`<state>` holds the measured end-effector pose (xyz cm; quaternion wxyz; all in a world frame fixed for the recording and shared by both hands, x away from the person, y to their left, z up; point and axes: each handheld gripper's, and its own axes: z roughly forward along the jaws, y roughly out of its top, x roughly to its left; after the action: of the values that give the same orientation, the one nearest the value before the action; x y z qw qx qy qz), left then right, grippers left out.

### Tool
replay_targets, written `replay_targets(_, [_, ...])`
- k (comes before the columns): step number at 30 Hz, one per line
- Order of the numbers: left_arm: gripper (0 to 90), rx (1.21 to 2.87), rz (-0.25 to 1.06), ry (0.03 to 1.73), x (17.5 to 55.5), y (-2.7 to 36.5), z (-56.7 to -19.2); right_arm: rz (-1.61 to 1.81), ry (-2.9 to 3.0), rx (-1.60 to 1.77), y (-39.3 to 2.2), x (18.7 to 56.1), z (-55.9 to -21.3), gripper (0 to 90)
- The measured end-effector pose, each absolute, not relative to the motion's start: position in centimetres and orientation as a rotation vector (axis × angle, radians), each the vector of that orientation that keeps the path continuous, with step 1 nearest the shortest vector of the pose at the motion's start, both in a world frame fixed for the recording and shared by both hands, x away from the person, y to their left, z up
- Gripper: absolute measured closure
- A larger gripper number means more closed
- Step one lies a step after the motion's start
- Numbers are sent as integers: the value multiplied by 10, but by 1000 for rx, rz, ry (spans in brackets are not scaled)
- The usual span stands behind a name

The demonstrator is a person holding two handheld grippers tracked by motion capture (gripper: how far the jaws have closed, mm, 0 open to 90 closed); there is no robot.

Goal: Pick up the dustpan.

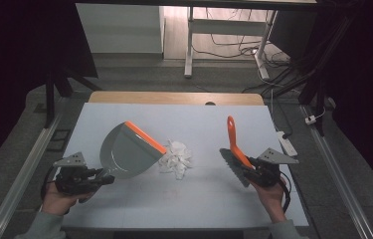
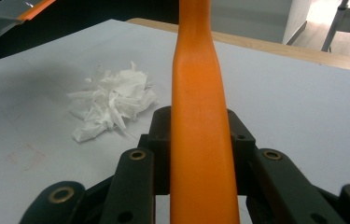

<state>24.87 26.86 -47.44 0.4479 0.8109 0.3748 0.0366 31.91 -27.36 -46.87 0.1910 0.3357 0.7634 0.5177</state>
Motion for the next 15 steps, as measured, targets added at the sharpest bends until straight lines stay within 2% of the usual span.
replay_targets(15, [618, 2174, -14, 814, 247, 256, -480, 1456, 2139, 939, -273, 318, -468, 699])
